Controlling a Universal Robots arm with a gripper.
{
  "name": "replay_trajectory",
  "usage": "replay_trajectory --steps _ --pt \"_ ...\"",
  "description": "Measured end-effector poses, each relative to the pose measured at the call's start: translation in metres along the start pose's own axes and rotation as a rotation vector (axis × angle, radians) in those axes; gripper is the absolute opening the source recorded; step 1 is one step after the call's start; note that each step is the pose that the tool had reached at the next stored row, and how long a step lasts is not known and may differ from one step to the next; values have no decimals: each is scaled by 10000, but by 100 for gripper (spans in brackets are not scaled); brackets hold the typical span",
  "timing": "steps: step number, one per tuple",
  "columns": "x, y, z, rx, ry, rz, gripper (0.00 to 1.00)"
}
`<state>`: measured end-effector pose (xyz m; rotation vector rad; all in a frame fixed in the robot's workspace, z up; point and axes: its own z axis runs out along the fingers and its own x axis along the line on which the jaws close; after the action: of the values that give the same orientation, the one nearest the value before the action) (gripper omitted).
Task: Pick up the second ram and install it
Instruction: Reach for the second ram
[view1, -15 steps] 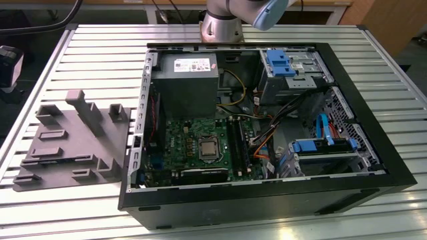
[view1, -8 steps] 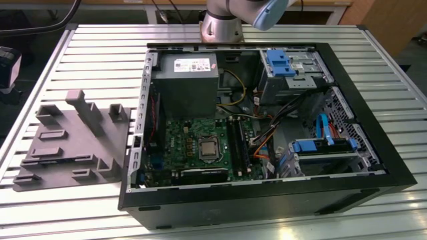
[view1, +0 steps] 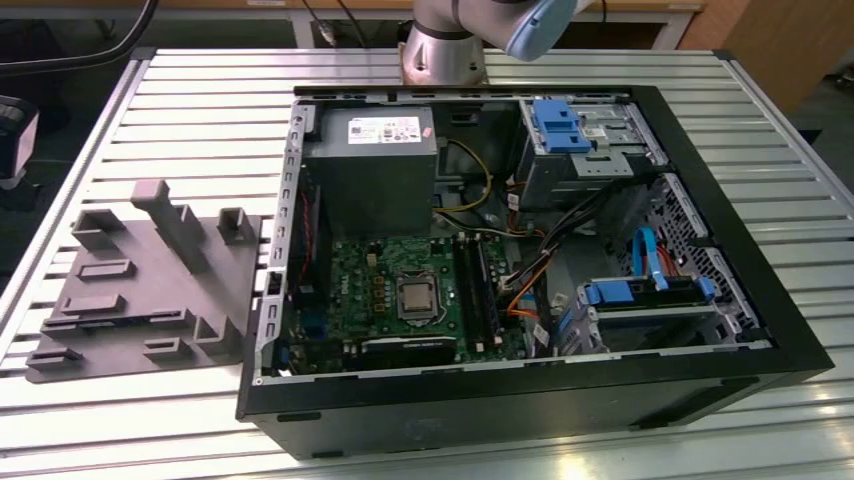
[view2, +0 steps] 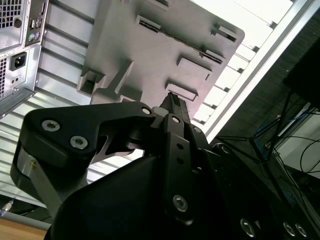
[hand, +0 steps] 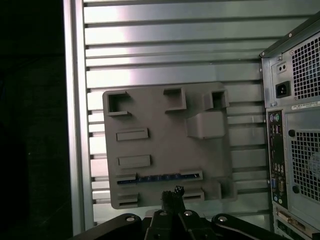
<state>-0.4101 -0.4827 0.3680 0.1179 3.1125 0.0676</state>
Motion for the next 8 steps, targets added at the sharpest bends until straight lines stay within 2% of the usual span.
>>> replay_trajectory --steps 8 --pt "26 -12 24 -1 0 1 11"
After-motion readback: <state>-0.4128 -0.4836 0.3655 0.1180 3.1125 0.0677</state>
